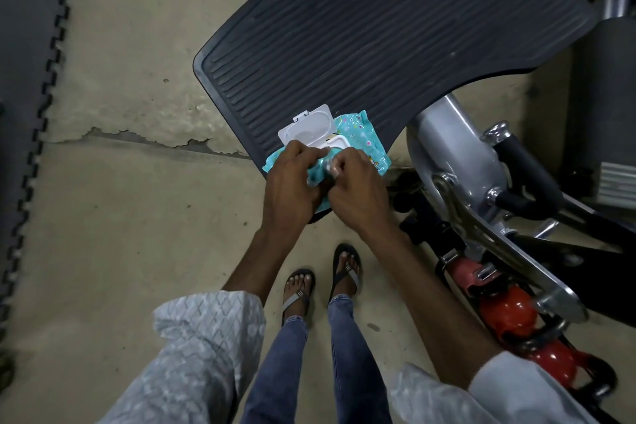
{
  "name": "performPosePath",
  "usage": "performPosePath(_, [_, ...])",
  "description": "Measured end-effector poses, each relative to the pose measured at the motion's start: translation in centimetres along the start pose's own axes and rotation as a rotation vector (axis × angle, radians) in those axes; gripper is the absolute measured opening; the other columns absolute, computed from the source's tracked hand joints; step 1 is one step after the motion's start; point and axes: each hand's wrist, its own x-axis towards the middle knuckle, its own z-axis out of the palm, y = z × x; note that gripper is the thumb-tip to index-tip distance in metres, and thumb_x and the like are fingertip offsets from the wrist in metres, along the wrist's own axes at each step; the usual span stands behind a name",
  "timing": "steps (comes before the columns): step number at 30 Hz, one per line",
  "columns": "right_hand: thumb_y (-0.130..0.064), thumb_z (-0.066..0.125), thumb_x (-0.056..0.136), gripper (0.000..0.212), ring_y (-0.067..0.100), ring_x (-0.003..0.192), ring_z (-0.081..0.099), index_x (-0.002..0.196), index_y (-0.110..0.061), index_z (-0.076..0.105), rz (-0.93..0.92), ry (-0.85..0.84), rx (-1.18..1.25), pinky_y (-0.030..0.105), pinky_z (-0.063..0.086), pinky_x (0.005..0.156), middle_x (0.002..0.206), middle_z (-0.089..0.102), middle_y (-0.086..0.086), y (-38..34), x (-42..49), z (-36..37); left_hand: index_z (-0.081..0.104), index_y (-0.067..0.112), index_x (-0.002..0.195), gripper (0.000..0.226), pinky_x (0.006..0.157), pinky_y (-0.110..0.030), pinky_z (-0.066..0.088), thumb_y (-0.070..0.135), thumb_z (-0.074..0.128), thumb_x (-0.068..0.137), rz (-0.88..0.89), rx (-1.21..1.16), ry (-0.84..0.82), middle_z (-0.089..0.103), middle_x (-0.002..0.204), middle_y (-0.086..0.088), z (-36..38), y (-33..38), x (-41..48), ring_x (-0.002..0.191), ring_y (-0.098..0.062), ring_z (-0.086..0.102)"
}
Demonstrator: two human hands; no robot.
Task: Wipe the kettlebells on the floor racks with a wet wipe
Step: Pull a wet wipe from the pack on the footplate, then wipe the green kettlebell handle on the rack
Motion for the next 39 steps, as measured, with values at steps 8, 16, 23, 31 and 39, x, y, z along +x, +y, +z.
performPosePath(8, [-0.003,0.052,0.094,0.008,0.007,0.088,0.052,0.1,-0.008,0.055,-0.073,0.247,0.281,0.012,0.04,0.075,0.102,0.056,-0.001,0.2,-1.5,-0.9,0.058,0.013,0.084,0.03,0.061,-0.016,0.025,0.015,0.085,0.072,-0.034,0.018,0.029,0.053,0.088,0.001,0.5,0.2,0.1,0.078,-0.012,0.043])
performPosePath(16, [-0.005,0.059,0.091,0.009,0.009,0.095,0.057,0.098,-0.01,0.057,-0.089,0.303,0.282,0.007,0.042,0.077,0.109,0.059,0.0,0.5,-2.1,-1.2,0.06,0.006,0.09,0.024,0.066,-0.033,0.052,0.021,0.079,0.085,0.113,-0.075,0.01,0.066,0.089,-0.004,-1.0,0.9,-0.2,0.076,-0.021,0.06])
performPosePath(23, [-0.004,0.073,0.087,0.03,0.01,0.094,0.07,0.112,-0.011,0.058,0.115,0.505,0.692,0.024,0.058,0.079,0.107,0.07,0.001,-0.5,-7.3,-5.2,0.064,0.0,0.099,0.015,0.076,-0.04,0.054,0.0,0.065,0.083,0.351,-0.21,-0.258,0.062,0.096,-0.009,-3.7,7.2,-1.2,0.088,-0.022,0.06])
performPosePath(31, [-0.012,0.076,0.087,0.007,0.02,0.079,0.073,0.094,-0.013,0.078,0.214,0.824,0.887,0.035,0.057,0.069,0.087,0.078,0.006,-2.2,-20.2,-14.7,0.069,0.018,0.126,0.043,0.088,-0.03,0.057,0.009,0.075,0.085,0.64,-0.317,-0.462,0.066,0.118,0.0,-7.2,21.4,-5.0,0.107,-0.01,0.065])
performPosePath(39, [-0.003,0.072,0.086,0.017,0.007,0.077,0.073,0.088,-0.018,0.079,0.239,1.128,1.044,0.017,0.054,0.065,0.083,0.079,-0.003,-4.5,-38.1,-24.0,0.073,0.027,0.098,0.03,0.076,-0.023,0.056,0.007,0.078,0.077,0.752,-0.453,-0.622,0.074,0.094,0.014,-8.9,37.5,-14.9,0.088,0.0,0.07])
